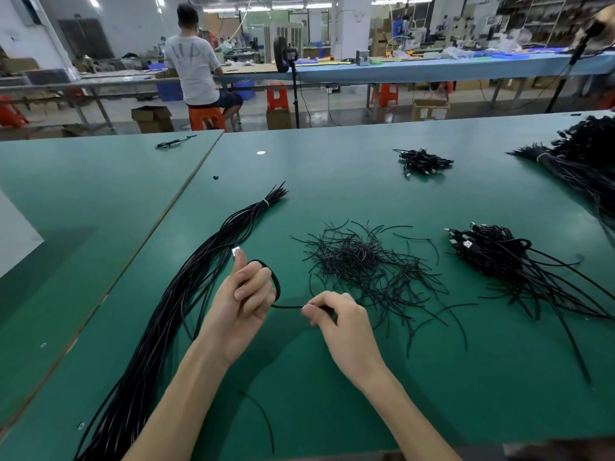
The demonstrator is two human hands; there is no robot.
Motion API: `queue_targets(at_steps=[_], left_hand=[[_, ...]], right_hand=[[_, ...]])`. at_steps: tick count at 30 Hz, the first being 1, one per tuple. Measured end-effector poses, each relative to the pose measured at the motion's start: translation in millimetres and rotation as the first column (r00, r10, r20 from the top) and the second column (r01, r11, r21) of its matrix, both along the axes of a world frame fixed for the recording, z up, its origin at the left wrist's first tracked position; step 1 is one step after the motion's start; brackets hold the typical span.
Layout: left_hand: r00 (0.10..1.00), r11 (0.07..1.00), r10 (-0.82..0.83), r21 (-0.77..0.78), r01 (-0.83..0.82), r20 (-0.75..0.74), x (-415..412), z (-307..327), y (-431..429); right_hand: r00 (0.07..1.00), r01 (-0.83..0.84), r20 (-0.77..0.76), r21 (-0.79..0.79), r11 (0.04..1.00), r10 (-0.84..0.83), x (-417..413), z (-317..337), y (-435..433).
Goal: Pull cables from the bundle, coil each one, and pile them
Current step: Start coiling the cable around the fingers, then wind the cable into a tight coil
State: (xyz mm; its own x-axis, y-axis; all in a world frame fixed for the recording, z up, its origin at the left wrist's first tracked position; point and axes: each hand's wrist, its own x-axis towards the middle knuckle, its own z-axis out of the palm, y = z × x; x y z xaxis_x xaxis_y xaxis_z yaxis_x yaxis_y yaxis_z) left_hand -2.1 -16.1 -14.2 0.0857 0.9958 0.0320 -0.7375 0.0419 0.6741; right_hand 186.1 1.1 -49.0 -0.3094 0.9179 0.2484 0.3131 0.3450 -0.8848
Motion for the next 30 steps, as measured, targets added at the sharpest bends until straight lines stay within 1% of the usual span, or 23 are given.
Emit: queue_targets(at_steps=[4, 6, 8, 10, 11, 12, 14, 16, 19, 22, 24, 30], left_hand=[[0.997, 0.998, 0.051, -0.038, -0.053, -0.050, -0.8, 2.4, -0.5], [0.994, 0.995, 0.078, -0.053, -0.082, -0.076, -2.4, 1.9, 0.2], [0.986, 0.995, 0.081, -0.048, -0.089, -0.147, -3.6, 0.4, 1.3], [0.969, 0.999, 0.034, -0.024, -0.041, -0.245, -1.8, -2.8, 0.8], [0.956, 1.000, -0.006, -0.012, 0.003, -0.292, 0.2, -4.7, 0.2], [0.940, 0.999, -0.049, -0.004, 0.051, -0.337, 2.4, -6.4, -0.6], [0.906, 0.992, -0.113, 0.002, 0.125, -0.408, 5.8, -8.0, -2.0], [0.893, 0.985, -0.154, 0.000, 0.170, -0.424, 6.8, -7.5, -2.8], [0.886, 0.981, -0.172, 0.005, 0.193, -0.430, 7.1, -7.3, -3.6], [0.858, 0.982, -0.147, 0.030, 0.185, -0.493, 8.8, -8.0, -3.5], [0.854, 0.985, -0.123, 0.043, 0.167, -0.506, 8.9, -7.4, -3.6], [0.840, 0.990, -0.021, 0.107, 0.093, -0.541, 9.8, -8.9, -1.1]], right_hand=[[1.000, -0.015, 0.001, 0.012, 1.000, 0.015, 1.1, -0.1, 0.3], [0.999, -0.026, 0.046, 0.044, 0.999, 0.024, 1.6, -1.1, 0.3], [0.993, -0.024, 0.119, 0.116, 0.993, 0.010, 0.5, -3.4, -0.8], [0.988, -0.021, 0.152, 0.180, 0.983, -0.007, -1.7, -4.6, -1.7], [0.990, -0.030, 0.138, 0.176, 0.984, 0.005, -2.6, -4.7, -2.7], [0.994, -0.050, 0.103, 0.140, 0.989, 0.036, -3.4, -5.0, -3.7], [0.992, -0.128, -0.011, 0.042, 0.991, 0.128, -3.9, -4.6, -5.6], [0.985, -0.151, -0.083, 0.044, 0.988, 0.155, -3.0, -3.0, -6.0], [0.990, -0.113, -0.072, 0.128, 0.985, 0.122, -0.9, -1.1, -5.0], [0.995, -0.077, -0.050, 0.172, 0.982, 0.087, -0.3, 1.2, -4.9], [0.998, -0.047, -0.041, 0.207, 0.977, 0.057, -1.2, 1.8, -5.8], [0.997, -0.025, -0.062, 0.229, 0.973, 0.040, -2.0, 1.3, -7.0]])
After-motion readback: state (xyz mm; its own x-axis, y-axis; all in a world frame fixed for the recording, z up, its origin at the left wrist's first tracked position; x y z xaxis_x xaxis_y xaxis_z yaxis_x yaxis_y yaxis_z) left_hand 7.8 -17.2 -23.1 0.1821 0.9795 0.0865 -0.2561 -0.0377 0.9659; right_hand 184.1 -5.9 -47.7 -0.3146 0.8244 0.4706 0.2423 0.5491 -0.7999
